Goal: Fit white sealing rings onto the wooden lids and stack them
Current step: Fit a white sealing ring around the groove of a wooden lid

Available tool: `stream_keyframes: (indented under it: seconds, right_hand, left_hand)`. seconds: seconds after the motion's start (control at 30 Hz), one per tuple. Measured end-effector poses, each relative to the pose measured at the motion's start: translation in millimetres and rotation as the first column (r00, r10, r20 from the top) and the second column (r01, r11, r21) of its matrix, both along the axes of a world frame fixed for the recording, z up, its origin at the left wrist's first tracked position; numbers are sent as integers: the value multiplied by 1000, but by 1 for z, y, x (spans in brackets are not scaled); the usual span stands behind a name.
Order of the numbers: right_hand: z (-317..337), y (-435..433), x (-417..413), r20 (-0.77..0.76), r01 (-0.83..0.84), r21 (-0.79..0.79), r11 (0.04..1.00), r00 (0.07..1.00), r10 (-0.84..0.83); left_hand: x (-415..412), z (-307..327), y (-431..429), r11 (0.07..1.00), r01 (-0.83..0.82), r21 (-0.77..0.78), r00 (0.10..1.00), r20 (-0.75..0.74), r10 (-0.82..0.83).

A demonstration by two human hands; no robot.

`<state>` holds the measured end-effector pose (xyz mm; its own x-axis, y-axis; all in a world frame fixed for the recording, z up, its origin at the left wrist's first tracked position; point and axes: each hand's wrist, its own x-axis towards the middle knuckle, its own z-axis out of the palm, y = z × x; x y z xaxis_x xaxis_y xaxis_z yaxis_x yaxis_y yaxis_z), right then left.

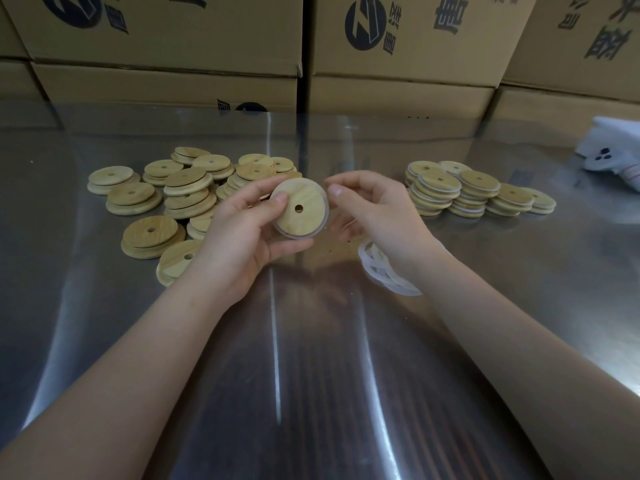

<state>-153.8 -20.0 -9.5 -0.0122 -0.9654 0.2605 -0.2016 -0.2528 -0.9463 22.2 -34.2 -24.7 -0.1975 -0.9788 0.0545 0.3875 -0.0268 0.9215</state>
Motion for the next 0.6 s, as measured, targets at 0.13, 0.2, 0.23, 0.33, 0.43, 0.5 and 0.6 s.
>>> stream_keyframes:
  seconds: [0.13, 0.2, 0.23, 0.33, 0.43, 0.5, 0.6]
  right_hand:
    - [-2, -1, 1, 50, -78, 90, 993, 996, 74]
    - [-2, -2, 1, 94, -89, 116, 989, 992, 79]
    - [-2, -2, 1, 119, -95, 126, 987, 990, 80]
    - [-1, -3, 0, 209, -107, 148, 983, 975, 74]
    - [0, -3, -1, 287, -108, 160, 981, 956, 58]
    - [1, -3, -2, 330, -114, 175, 978, 943, 51]
    - [1, -3, -3, 358, -142, 205, 968, 932, 61]
  left_hand:
    - [0, 1, 0, 1000, 24, 9, 999, -30, -24]
    - [0, 1, 0, 999, 25, 31, 999, -48, -24]
    - [0, 2, 0, 999, 27, 39, 998, -56, -25]
    - [1, 2, 0, 998, 49, 45, 998, -33, -47]
    - [1, 1, 0, 995, 69, 66, 996, 46, -72]
    - [0, 1, 0, 995, 56, 81, 996, 69, -61]
    - [0, 0, 0, 997, 13, 74, 996, 83, -19]
